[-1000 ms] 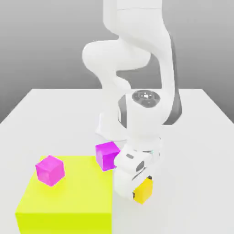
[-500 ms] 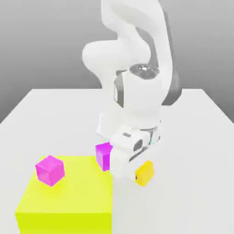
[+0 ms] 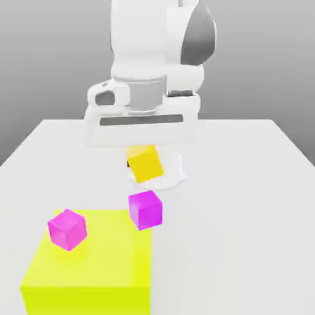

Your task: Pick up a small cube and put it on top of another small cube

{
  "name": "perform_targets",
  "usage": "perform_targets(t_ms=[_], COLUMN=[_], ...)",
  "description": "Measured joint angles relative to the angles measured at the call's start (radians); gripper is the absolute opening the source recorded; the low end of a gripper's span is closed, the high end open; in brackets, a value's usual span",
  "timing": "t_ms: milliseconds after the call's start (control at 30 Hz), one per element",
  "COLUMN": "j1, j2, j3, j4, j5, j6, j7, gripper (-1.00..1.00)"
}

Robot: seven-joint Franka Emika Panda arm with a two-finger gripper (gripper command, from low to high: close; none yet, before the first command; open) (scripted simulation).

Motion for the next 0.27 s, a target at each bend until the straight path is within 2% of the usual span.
perform_targets(t_ms=[133,167,267], j1=[-0.004,-0.005,-0.005], j2=[0.102,0.124,0.124], j3=[0.006,0.007,0.007], j4=[-0.055,-0.065,-0.065], j5=[0.006,0.005,0.005], j6=[0.147,0.179,0.179], j7=[0.006,0.007,0.007], gripper=[-1.0,1.0,1.0])
